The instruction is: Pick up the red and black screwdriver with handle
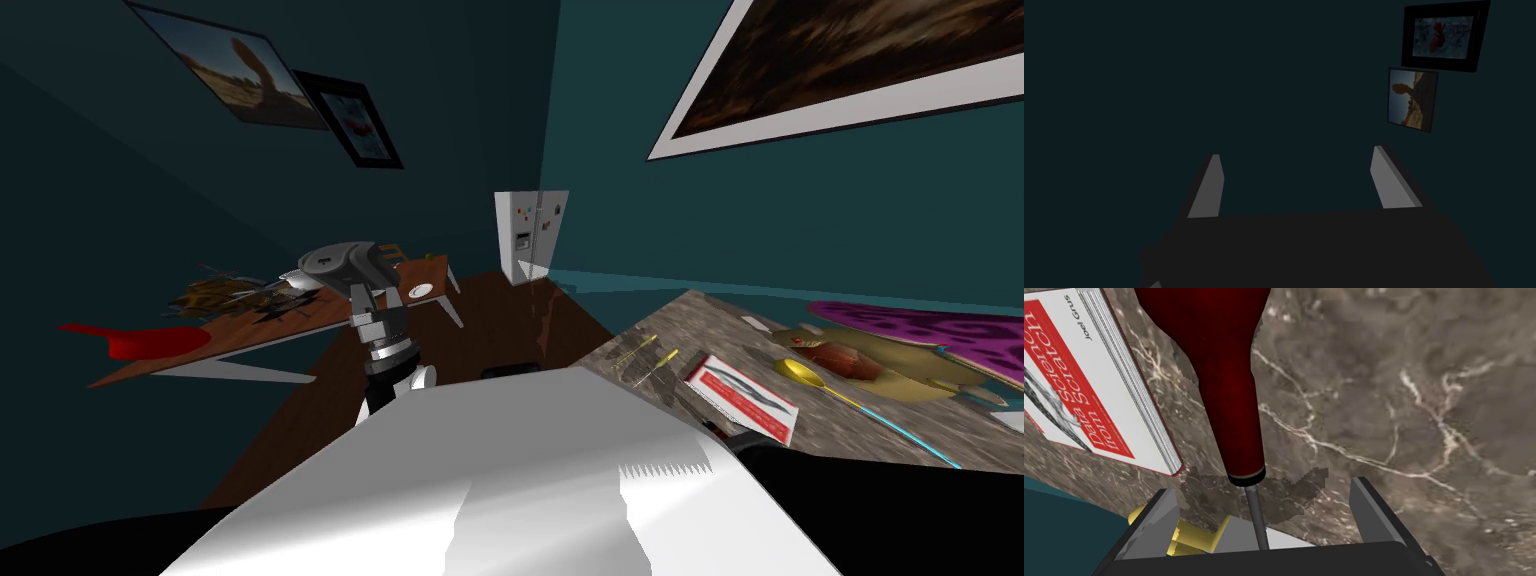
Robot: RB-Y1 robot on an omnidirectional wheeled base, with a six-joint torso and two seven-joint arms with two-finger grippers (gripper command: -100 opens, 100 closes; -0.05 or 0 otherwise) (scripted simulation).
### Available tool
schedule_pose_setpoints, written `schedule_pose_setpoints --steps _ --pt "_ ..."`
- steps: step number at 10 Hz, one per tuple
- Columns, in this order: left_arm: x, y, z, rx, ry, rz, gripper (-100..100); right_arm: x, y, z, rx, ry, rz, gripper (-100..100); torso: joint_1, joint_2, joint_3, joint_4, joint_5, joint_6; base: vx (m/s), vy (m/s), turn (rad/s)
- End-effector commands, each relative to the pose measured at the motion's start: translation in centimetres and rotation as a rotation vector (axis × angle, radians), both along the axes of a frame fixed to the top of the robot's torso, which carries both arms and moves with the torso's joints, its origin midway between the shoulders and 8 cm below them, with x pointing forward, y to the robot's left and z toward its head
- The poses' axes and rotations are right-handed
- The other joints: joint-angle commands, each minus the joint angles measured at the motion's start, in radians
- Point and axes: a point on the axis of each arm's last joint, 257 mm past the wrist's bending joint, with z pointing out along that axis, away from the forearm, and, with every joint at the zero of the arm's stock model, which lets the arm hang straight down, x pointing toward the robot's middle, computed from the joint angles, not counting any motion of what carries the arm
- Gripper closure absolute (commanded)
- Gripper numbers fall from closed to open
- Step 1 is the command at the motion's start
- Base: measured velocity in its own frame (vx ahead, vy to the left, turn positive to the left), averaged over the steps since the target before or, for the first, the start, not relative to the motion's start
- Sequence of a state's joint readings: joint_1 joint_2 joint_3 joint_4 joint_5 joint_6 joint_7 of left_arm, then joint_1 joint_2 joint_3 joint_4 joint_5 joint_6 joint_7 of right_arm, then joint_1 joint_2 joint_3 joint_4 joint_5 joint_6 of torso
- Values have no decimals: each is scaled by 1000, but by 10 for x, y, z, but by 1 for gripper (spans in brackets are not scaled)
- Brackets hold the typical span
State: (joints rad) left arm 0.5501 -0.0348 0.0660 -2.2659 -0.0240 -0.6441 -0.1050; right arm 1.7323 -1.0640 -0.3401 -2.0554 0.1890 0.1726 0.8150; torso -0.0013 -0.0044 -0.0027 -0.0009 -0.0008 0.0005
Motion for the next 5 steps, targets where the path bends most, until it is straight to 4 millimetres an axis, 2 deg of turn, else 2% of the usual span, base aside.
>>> schedule_pose_setpoints --steps 1,2,5 --pt "0 0 0 0 0 0 0 0 0 0 0 0 0 0 0 0 0 0 0 0 8 -8 -1" --pt "0 0 0 0 0 0 0 -3 -3 -6 0 -2 -9 -100 2 2 2 1 1 0 6 -4 49" --pt "0 0 0 0 0 0 0 -8 -8 -19 1 -4 -25 -100 3 4 3 1 1 0 1 -4 64"
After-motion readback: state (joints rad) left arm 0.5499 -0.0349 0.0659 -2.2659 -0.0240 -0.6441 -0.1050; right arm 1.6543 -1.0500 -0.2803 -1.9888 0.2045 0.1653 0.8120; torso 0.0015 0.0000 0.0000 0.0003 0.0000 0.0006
